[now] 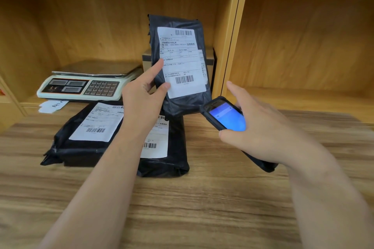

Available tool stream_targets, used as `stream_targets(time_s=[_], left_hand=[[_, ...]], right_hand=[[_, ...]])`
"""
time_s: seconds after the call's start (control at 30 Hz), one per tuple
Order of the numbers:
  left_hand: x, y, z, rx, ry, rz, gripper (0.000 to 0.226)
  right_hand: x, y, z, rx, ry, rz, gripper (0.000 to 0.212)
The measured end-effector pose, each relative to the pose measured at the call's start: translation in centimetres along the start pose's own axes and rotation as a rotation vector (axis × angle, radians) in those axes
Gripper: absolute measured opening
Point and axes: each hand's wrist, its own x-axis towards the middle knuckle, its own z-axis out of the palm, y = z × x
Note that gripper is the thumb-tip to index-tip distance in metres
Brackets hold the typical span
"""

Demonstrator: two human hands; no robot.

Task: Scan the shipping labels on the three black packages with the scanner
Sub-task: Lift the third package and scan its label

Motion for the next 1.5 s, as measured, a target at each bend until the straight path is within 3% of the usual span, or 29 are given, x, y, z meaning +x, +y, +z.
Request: stream_targets(time_s=[0.43, 0.67, 1.13, 1.5], left_hand=[[-0.1, -0.5, 0.7, -0.061, -0.013, -0.07, 0.055], [-0.3, -2.0, 1.9, -0.119, -0.078, -0.202, 0.05], [-2.0, -3.8, 4.6, 0.026, -0.285, -0.387, 0.047], [-3.1, -3.4, 5.4, 0.139, -0.412, -0.423, 0.046]], right_hand=[[0.2, 0.1, -0.1, 0.097, 0.062, -0.012, 0.106], [0.0, 0.1, -0.5, 0.162, 0.085, -0.033, 0.106], [0.0, 0.5, -1.3, 0.267, 0.251, 0.013, 0.102], [0.4, 0.8, -1.2, 0.254, 0.238, 0.029, 0.102]])
